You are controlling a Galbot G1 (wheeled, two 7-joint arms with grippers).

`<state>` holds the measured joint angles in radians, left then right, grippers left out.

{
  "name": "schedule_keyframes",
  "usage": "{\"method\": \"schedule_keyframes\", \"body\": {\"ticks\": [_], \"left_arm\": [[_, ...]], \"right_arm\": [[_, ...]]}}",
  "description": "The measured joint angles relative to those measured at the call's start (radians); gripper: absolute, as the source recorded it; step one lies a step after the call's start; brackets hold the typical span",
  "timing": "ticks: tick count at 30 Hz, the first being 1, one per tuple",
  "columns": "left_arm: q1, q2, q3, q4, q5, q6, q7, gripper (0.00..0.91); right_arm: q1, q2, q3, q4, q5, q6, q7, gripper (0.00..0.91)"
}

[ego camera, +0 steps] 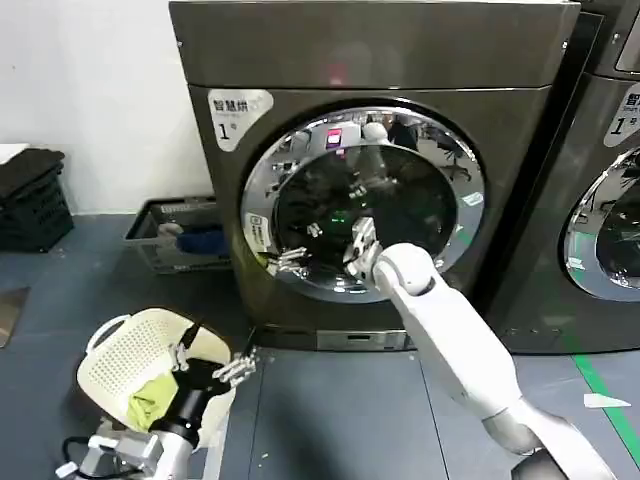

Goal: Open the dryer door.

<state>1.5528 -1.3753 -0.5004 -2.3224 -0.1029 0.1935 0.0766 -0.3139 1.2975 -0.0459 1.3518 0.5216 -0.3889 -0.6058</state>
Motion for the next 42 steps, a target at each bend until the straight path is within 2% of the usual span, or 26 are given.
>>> {"method": "schedule_keyframes", "body": {"ticks": [17, 42], "left_arm": [[0.000, -0.001, 0.000, -0.001, -0.002, -0.002, 0.000, 0.907], [0.002, -0.003, 0.000, -0.002, -0.003, -0.004, 0.001, 0.907]], "right_arm": [[0.040, 0.036, -0.027, -0.063, -0.003, 0.002, -0.034, 0.907], [0.065, 0.043, -0.059, -0.077, 0.003, 0.012, -0.085, 0.907]]}}
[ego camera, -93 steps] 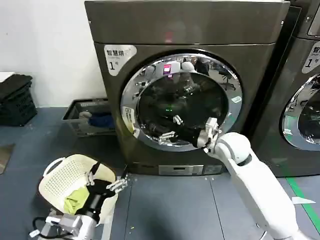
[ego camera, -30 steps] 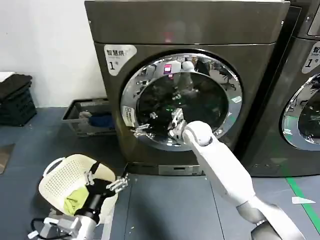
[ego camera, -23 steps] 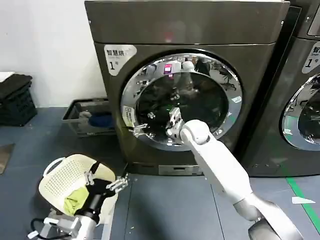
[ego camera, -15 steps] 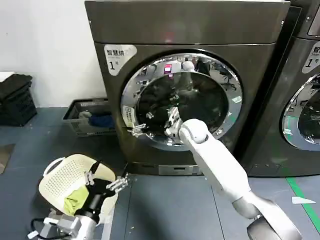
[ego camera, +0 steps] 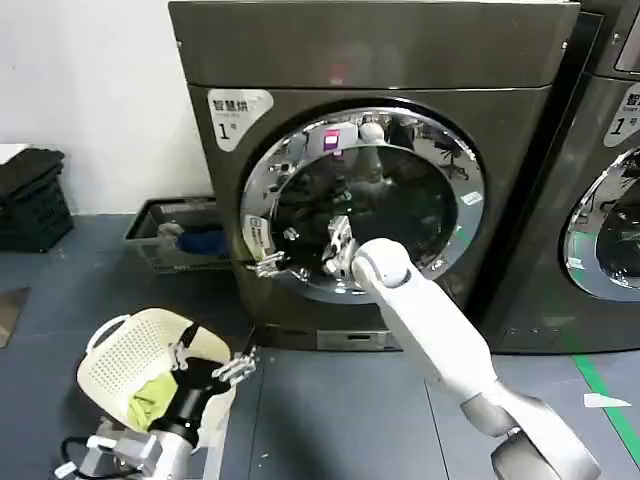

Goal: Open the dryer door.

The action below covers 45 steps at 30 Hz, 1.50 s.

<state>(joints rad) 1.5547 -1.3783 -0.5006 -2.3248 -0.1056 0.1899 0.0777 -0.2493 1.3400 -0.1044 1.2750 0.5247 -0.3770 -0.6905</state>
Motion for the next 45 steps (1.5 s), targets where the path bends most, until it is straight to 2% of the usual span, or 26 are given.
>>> {"method": "schedule_keyframes", "body": {"ticks": [12, 20, 23, 35, 45], "left_arm": [[0.000, 0.002, -0.001, 0.000, 0.000, -0.003, 0.001, 0.907], [-0.002, 0.009, -0.010, 0.013, 0.001, -0.020, 0.005, 0.907], [-0.006, 0.019, -0.024, 0.023, -0.006, -0.037, 0.031, 0.907], [-0.044, 0.114, -0.144, 0.083, -0.191, -0.104, 0.141, 0.907], [-0.097, 0.214, -0.289, 0.162, -0.258, -0.114, 0.228, 0.907]], "right_arm": [[-0.028, -0.034, -0.018, 0.065, 0.071, -0.023, -0.058, 0.907], [-0.062, -0.096, -0.031, 0.180, 0.143, -0.055, -0.069, 0.907], [-0.073, -0.115, -0.036, 0.227, 0.163, -0.063, -0.070, 0.907], [-0.106, -0.178, -0.043, 0.374, 0.245, -0.093, -0.069, 0.907], [-0.136, -0.218, -0.041, 0.464, 0.279, -0.104, -0.068, 0.907]]}}
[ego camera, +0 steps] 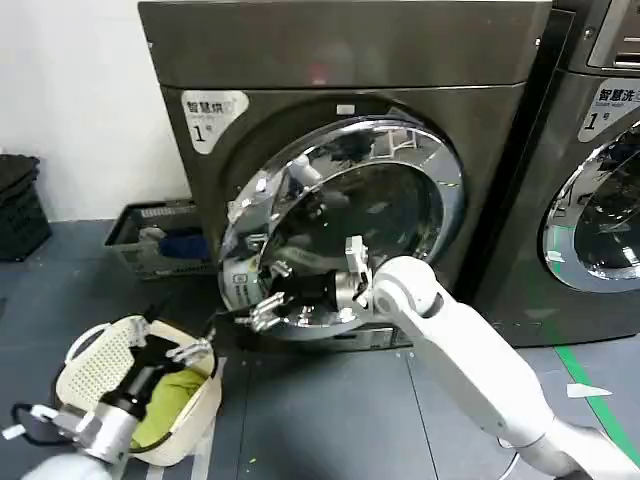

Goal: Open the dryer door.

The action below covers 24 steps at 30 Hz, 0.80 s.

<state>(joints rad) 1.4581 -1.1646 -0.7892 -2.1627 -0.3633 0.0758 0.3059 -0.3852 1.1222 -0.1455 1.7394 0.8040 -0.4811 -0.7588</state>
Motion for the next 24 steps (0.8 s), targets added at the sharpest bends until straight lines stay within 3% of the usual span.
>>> {"method": "schedule_keyframes", "body": {"ticks": [10, 24], "left_arm": [[-0.066, 0.098, -0.087, 0.120, -0.043, -0.071, 0.079, 0.907], [-0.227, 0.250, -0.001, 0.276, -0.070, -0.125, 0.111, 0.907]], "right_arm": [[-0.036, -0.042, 0.012, 0.016, 0.056, -0.013, 0.001, 0.907], [-0.120, -0.132, 0.076, 0.143, 0.074, -0.018, -0.003, 0.907]]}}
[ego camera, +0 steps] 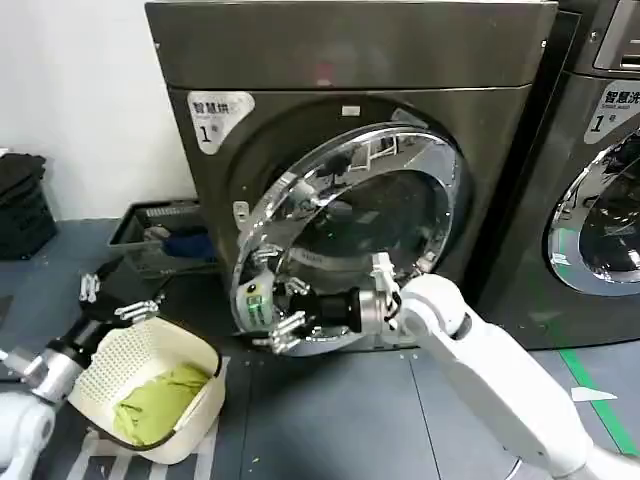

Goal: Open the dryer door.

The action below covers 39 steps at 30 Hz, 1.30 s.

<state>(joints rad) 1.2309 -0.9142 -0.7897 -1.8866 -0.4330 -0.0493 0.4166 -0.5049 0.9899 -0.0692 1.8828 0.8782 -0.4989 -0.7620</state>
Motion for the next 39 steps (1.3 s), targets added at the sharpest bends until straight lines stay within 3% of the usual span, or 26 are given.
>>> {"method": "schedule_keyframes", "body": {"ticks": [16, 29, 39], "left_arm": [[-0.125, 0.088, 0.189, 0.050, -0.017, -0.034, 0.076, 0.907], [-0.346, 0.090, 0.512, 0.099, 0.009, -0.048, 0.102, 0.907], [-0.498, 0.033, 0.708, 0.145, 0.023, -0.065, 0.114, 0.907]], "right_arm": [[-0.178, -0.114, 0.161, 0.175, 0.014, -0.001, -0.005, 0.907], [-0.371, -0.187, 0.366, 0.301, 0.012, 0.001, 0.033, 0.907], [-0.568, -0.245, 0.584, 0.347, -0.059, 0.016, 0.045, 0.907]]}}
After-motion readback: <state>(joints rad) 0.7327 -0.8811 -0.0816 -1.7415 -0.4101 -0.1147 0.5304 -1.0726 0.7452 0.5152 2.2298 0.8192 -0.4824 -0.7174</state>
